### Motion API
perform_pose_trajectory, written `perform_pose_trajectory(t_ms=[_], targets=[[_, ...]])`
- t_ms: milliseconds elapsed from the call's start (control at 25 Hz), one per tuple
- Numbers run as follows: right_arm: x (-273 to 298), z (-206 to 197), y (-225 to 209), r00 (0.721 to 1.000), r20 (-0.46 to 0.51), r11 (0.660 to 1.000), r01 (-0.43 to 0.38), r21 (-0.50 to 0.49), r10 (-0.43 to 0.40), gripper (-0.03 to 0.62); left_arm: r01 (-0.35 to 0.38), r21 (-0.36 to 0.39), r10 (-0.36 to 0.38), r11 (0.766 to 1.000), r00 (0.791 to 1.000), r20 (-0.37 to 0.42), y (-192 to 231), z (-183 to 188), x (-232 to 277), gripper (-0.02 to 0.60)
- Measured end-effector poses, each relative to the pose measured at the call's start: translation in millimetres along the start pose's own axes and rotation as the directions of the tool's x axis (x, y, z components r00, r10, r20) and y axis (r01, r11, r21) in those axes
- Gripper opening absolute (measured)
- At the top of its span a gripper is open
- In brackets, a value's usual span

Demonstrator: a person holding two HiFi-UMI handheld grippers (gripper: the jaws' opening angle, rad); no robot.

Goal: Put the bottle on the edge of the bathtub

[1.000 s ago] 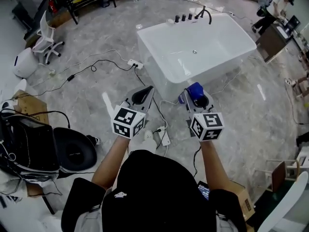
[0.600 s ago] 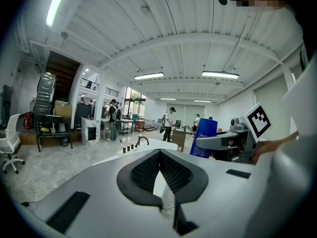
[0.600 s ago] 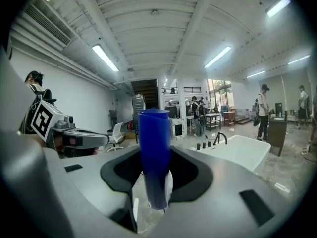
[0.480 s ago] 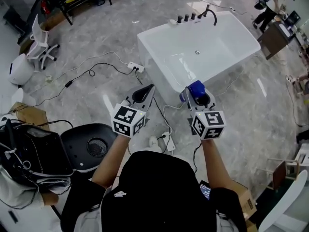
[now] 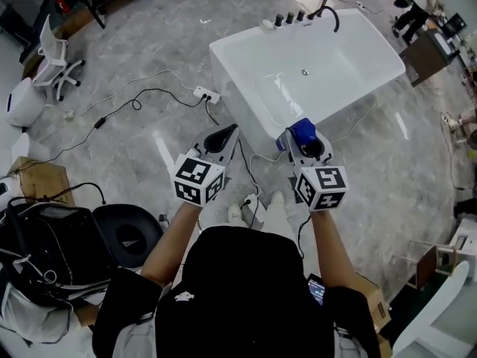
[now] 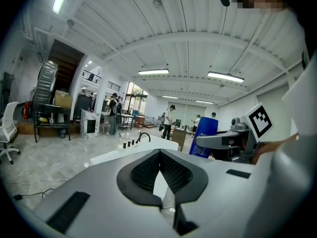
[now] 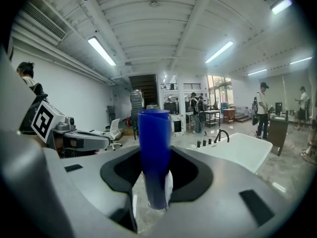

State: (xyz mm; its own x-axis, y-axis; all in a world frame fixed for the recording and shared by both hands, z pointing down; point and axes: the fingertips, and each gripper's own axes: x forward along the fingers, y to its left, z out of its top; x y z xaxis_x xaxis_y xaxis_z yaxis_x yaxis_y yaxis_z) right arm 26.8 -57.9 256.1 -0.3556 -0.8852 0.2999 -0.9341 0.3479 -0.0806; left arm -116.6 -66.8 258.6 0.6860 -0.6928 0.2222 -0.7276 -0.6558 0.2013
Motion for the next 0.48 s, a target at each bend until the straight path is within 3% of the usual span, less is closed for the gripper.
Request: perform_pose_trajectory(t_ms=[480], targets=[[48.9, -21.0, -61.5, 0.998, -0.043, 0.999, -0.048, -0.006, 0.048, 0.163, -0.06, -0.049, 0.06, 0.997, 0.998, -0.009, 6.4, -16.0, 75.3, 0.014]])
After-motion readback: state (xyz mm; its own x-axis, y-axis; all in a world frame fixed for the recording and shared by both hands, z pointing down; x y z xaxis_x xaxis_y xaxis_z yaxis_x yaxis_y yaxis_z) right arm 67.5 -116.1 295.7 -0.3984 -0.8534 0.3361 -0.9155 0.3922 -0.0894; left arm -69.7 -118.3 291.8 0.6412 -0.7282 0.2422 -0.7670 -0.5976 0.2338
